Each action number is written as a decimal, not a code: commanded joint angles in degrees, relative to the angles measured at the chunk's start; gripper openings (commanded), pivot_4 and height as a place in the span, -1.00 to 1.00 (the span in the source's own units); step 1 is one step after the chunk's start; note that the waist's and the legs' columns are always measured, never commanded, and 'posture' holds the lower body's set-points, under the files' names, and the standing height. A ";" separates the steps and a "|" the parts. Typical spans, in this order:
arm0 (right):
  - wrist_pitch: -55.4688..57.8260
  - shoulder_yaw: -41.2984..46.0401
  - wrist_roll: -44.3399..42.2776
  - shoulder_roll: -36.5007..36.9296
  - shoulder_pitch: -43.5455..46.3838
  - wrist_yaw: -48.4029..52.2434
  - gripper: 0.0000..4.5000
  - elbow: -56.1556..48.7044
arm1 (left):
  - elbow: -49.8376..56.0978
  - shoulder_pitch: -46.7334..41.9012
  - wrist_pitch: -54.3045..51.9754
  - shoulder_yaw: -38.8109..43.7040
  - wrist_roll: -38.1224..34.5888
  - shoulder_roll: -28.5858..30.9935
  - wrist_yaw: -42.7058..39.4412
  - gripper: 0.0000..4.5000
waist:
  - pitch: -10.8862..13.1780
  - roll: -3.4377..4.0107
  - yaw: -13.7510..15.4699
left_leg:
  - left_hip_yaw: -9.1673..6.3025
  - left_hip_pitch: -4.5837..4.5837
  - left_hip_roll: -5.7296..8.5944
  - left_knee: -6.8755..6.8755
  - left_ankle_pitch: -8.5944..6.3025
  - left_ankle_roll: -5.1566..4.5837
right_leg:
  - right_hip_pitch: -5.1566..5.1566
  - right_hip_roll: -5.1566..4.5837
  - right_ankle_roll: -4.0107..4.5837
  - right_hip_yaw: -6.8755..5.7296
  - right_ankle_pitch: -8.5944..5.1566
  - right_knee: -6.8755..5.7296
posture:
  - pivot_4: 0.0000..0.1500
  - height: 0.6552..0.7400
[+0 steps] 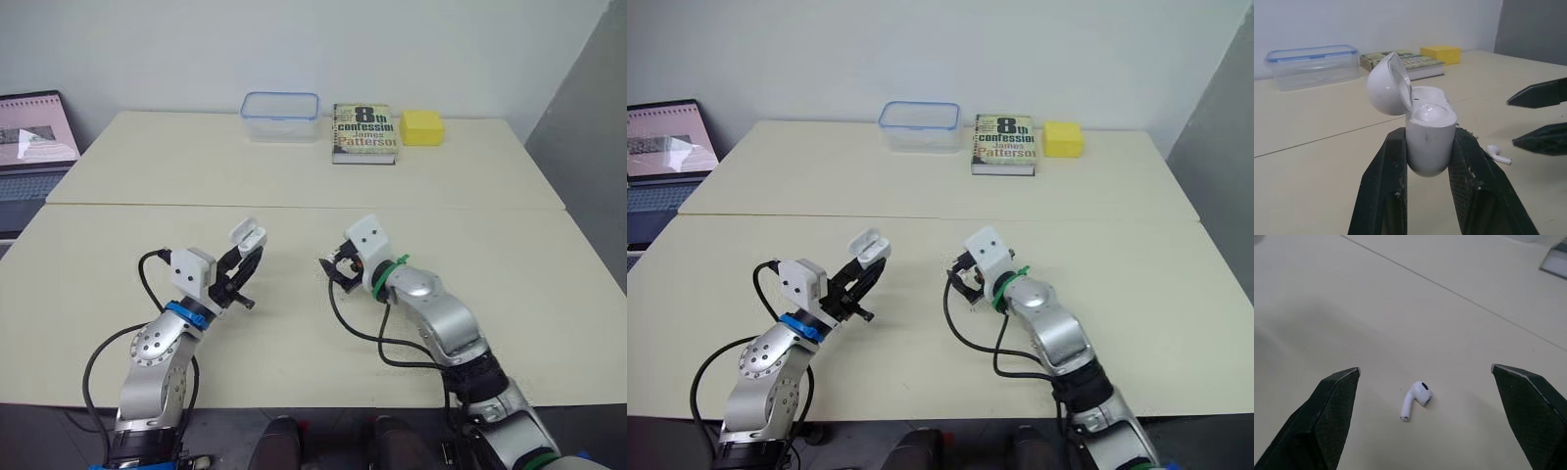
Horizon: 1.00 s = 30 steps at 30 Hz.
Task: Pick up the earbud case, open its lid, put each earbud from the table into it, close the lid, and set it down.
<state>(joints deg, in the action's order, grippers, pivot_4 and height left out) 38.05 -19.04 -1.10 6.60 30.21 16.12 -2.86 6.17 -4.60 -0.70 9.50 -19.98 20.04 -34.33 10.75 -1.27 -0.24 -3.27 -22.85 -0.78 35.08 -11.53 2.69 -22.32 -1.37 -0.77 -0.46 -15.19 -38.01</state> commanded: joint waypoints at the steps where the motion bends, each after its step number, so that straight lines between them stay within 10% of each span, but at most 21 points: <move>1: -4.59 0.30 2.28 -2.26 1.96 -2.73 1.00 5.72 | 1.83 -0.73 0.79 -0.05 0.07 0.31 0.31 -0.66 | 0.00 0.00 -0.01 | -0.01 -0.01 0.00 0.00 0.00 0.00 | 0.00 0.00 0.01 -0.01 0.01 0.00 | 1.00 1.00; 10: -7.86 3.27 2.98 -7.69 2.87 -6.14 1.00 17.68 | 1.33 -0.87 0.65 -0.26 0.45 0.43 0.26 -0.66 | -0.02 0.01 -0.27 | 0.00 0.04 -0.03 -0.01 0.00 0.00 | 0.00 0.03 0.01 0.00 0.01 -0.05 | 1.00 1.00; 22: -3.88 3.03 2.74 -8.25 1.79 -3.95 -0.80 14.01 | 2.10 -0.37 0.05 -0.47 0.96 0.25 0.65 -0.66 | -0.04 0.01 -0.16 | -0.03 0.05 -0.03 -0.01 0.00 0.00 | 0.02 0.03 -0.02 -0.02 -0.01 -0.07 | 1.00 1.00; 30: -1.28 -0.89 -5.14 11.20 -2.58 22.56 -0.81 -8.73 | 4.36 0.94 -1.09 -0.99 0.86 0.37 1.09 -0.66 | -0.02 0.04 -0.02 | -0.03 -0.05 -0.01 -0.02 -0.01 -0.01 | -0.02 0.00 -0.07 -0.03 -0.04 0.04 | 1.00 1.00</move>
<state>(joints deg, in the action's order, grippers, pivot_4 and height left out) 38.29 -19.62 -3.58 14.12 28.01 30.55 -4.46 7.34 -3.91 -2.08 8.45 -19.01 20.05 -33.38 10.72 -1.23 -0.26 -3.32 -22.90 -0.79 35.07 -11.54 2.68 -22.33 -1.38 -1.01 -0.52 -15.33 -37.94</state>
